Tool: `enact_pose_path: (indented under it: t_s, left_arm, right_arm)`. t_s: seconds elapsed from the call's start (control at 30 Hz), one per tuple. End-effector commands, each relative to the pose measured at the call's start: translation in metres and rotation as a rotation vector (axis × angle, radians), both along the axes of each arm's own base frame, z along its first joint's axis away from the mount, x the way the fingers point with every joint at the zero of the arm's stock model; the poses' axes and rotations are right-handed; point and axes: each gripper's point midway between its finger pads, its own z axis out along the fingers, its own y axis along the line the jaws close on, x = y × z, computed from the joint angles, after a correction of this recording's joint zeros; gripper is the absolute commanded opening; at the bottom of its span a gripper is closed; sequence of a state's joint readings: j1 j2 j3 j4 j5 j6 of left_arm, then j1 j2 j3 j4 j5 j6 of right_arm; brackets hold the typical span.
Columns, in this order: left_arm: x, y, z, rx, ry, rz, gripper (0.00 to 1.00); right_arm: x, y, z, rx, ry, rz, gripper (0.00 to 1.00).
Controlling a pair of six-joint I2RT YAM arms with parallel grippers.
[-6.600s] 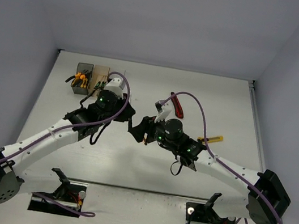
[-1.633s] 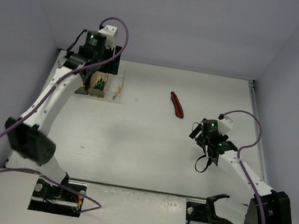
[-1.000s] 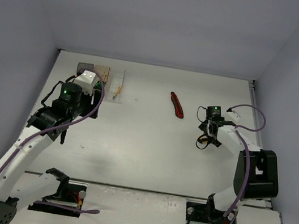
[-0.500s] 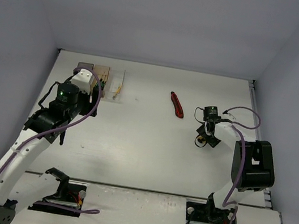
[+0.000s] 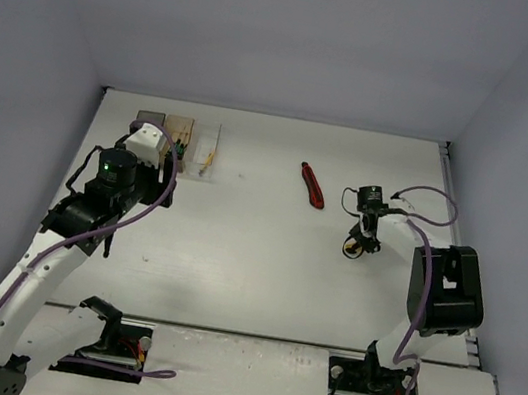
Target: Sort the tools into containers
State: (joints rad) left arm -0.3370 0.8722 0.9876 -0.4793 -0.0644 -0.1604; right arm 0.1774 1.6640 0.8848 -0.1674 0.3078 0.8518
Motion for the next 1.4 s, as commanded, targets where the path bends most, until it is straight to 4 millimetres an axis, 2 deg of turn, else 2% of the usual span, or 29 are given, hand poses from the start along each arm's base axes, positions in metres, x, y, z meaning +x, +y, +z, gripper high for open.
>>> enact_pose_path:
  t_s: [0.0, 0.1, 0.2, 0.27, 0.33, 0.4, 0.57, 0.77, 0.97, 1.07, 1.23, 1.37]
  left_arm:
    - [0.009, -0.027, 0.02, -0.098, -0.068, -0.112, 0.63]
    - [0.006, -0.056, 0.014, -0.199, -0.016, -0.225, 0.63]
    - [-0.001, -0.087, 0.007, -0.355, 0.067, -0.312, 0.63]
    - [0.0, -0.098, 0.012, -0.431, 0.059, -0.333, 0.63]
    - [-0.001, -0.106, 0.013, -0.488, 0.062, -0.338, 0.63]
    - [-0.003, -0.12, 0.02, -0.562, 0.037, -0.346, 0.63]
    - [-0.01, -0.147, 0.023, -0.603, 0.041, -0.369, 0.63]
    - [-0.001, -0.166, 0.018, -0.64, 0.061, -0.361, 0.63]
    - [0.009, -0.167, 0.0, -0.636, 0.117, -0.301, 0.63]
    - [0.011, -0.173, -0.001, -0.645, 0.122, -0.301, 0.63]
    - [0.016, -0.182, -0.014, -0.635, 0.16, -0.289, 0.58]
    - [0.018, -0.189, -0.025, -0.635, 0.187, -0.282, 0.5]
  right_arm:
    - [0.004, 0.056, 0.033, -0.033, -0.078, 0.215, 0.0]
    - [0.009, 0.111, 0.065, -0.006, -0.224, 0.418, 0.0]
    - [-0.005, 0.168, 0.094, 0.078, -0.373, 0.607, 0.0]
    - [-0.01, 0.199, 0.118, 0.134, -0.482, 0.717, 0.0]
    - [-0.021, 0.223, 0.126, 0.17, -0.532, 0.799, 0.0]
    - [-0.039, 0.255, 0.142, 0.207, -0.611, 0.939, 0.0]
    - [-0.06, 0.295, 0.163, 0.335, -0.725, 1.081, 0.0]
    - [-0.074, 0.319, 0.182, 0.396, -0.793, 1.197, 0.0]
    - [-0.077, 0.325, 0.197, 0.42, -0.843, 1.229, 0.0]
    - [-0.078, 0.328, 0.197, 0.43, -0.844, 1.24, 0.0]
    - [-0.077, 0.331, 0.196, 0.436, -0.845, 1.239, 0.0]
    - [-0.076, 0.332, 0.197, 0.44, -0.852, 1.241, 0.0]
